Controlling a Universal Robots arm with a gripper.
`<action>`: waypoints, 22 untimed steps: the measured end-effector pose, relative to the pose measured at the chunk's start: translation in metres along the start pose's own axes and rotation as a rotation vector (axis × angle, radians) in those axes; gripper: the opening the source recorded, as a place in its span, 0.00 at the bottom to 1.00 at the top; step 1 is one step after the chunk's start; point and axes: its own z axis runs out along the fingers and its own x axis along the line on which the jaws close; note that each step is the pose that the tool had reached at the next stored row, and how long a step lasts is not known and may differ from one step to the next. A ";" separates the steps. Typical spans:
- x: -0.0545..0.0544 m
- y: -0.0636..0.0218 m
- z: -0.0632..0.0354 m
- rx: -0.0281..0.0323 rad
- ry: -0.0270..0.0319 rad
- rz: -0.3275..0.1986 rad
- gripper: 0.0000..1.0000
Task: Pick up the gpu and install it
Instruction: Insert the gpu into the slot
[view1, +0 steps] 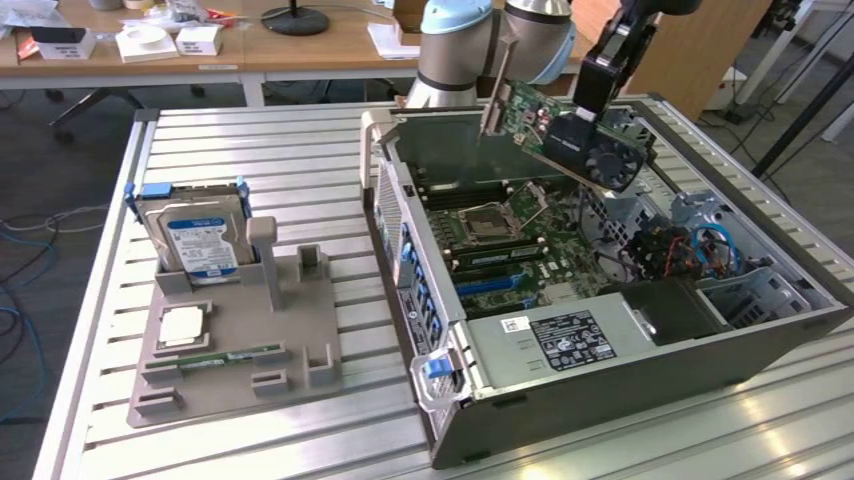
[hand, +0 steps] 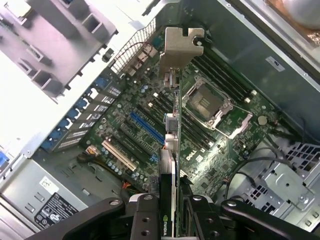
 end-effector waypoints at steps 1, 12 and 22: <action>0.000 0.0000 0.0000 0.0001 0.0005 -0.012 0.26; 0.000 0.0001 0.0002 0.0014 0.0077 -0.177 0.26; 0.000 0.0003 0.0003 0.0026 0.0141 -0.321 0.26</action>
